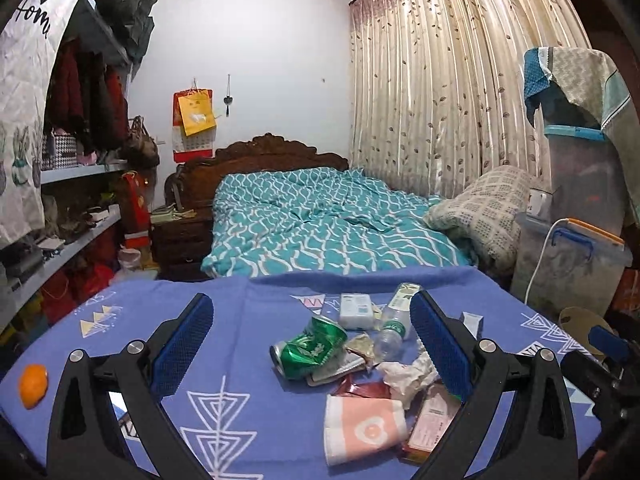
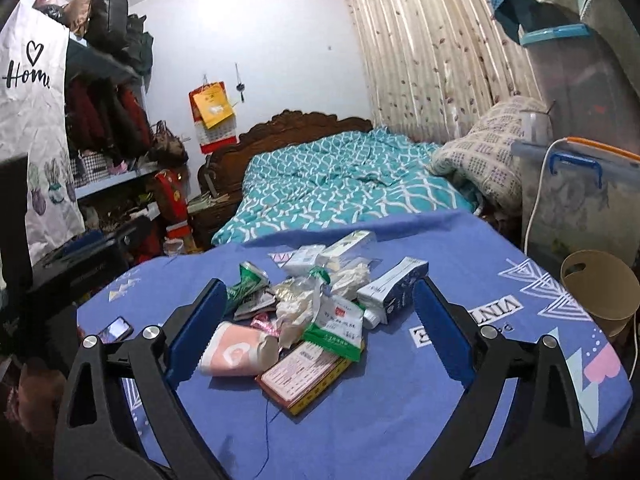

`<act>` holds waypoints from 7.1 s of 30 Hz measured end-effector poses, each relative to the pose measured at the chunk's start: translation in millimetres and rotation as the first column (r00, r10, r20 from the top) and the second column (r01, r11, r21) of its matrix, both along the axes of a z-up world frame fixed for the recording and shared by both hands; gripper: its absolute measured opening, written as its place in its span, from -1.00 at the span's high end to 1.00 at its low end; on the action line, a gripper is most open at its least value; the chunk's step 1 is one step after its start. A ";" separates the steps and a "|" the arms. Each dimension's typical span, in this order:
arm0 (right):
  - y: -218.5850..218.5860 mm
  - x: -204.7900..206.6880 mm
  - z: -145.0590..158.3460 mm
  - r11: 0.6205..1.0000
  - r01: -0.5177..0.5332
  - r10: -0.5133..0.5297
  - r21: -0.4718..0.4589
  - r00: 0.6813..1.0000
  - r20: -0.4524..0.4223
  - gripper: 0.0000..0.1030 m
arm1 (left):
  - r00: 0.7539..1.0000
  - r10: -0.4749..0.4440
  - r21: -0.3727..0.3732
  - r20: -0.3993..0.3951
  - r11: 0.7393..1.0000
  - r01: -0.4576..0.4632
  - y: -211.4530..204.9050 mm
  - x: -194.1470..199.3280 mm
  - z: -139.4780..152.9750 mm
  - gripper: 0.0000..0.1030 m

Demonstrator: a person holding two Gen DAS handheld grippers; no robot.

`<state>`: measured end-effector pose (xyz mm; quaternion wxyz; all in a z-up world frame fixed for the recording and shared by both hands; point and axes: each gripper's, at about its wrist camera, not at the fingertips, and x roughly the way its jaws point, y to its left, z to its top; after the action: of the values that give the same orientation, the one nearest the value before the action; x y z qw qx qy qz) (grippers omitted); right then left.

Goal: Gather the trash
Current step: 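Approach the trash pile on the table with both tools open, then grasp the pink-white paper cup with the left tool while the right tool grasps a green wrapper, then carry both items to the beige wastebasket and open both tools to drop them, then grasp the brown medicine box with the left tool while the right tool grasps the white plastic bag, then carry the brown box and white bag toward the beige wastebasket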

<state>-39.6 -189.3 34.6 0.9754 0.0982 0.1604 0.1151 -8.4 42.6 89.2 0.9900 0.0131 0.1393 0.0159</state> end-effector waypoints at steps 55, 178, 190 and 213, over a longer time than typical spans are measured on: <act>1.8 1.2 -15.1 1.000 -0.023 0.023 -0.004 0.998 -0.055 -0.71 | 0.991 0.101 0.103 0.086 0.989 -0.109 3.2 1.8 -17.6 -0.83; -13.5 183.1 -75.5 0.901 -0.233 0.390 0.366 0.804 -0.449 -0.36 | 0.689 -0.464 -0.313 -0.557 0.885 0.344 -81.9 84.8 -159.1 -0.12; 36.4 190.9 -88.7 0.890 -0.271 0.428 0.366 0.772 -0.469 0.48 | 0.788 -0.373 -0.343 -0.489 0.913 0.220 16.9 18.6 -128.2 -0.12; -270.0 24.9 -85.0 0.879 0.335 -0.213 0.338 0.912 -0.351 0.50 | 0.526 -0.722 -0.341 -0.450 0.683 0.647 -226.3 104.6 -103.2 -0.12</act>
<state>-14.7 -459.4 -50.4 0.9060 0.3290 0.2662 -0.0127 96.2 -183.7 -14.0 0.8293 0.0057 0.4021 -0.3881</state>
